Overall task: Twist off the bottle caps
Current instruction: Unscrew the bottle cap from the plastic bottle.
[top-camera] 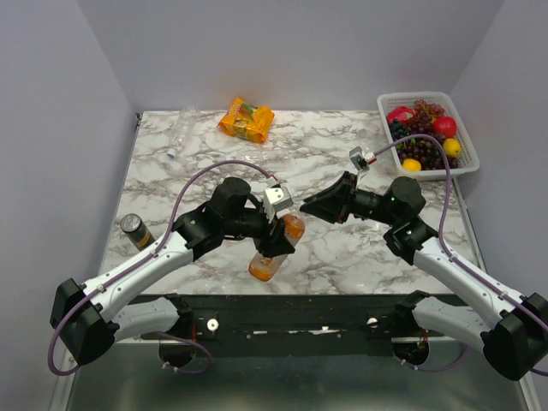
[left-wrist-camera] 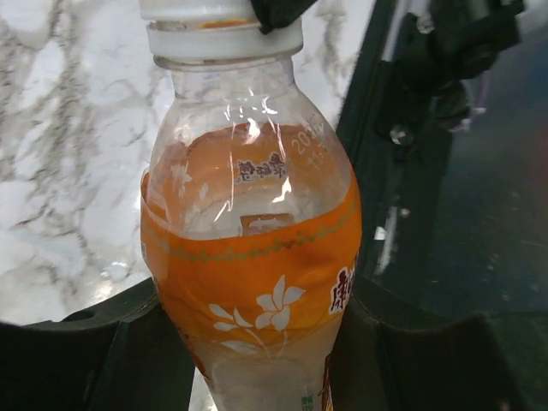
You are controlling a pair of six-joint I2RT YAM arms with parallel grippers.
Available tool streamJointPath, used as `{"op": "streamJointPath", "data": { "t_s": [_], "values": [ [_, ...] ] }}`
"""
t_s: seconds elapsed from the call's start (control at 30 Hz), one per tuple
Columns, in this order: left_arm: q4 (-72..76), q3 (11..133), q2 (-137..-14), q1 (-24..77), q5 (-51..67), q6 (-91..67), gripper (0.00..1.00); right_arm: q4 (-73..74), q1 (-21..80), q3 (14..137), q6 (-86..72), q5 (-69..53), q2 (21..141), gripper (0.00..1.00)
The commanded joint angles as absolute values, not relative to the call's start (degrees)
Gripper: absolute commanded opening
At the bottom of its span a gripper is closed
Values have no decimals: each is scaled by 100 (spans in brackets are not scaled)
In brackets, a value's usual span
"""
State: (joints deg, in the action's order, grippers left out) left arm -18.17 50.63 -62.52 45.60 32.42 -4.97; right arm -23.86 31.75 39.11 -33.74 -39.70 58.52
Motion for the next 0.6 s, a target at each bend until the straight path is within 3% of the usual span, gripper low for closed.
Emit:
{"op": "streamJointPath", "data": {
  "t_s": [0.0,0.17,0.4,0.47,0.57],
  "values": [
    [-230,5028,-6222,4536,5861,-1054,39,-2707,3305,3753,-2839,-5158,5801,1],
    [569,4870,-6293,4465,6460,-1695,39,-2777,3305,3718,-2681,-5704,5739,1],
    [405,4887,-6258,4421,6267,-1618,39,-2655,3305,3691,-2610,-5617,5652,2],
    [82,4974,-6267,4421,6030,-1398,39,-2567,3305,3709,-2558,-5459,5608,8],
    [-428,5106,-6302,4421,5512,-1030,39,-2260,3296,3797,-2470,-5161,5502,28]
  ]
}}
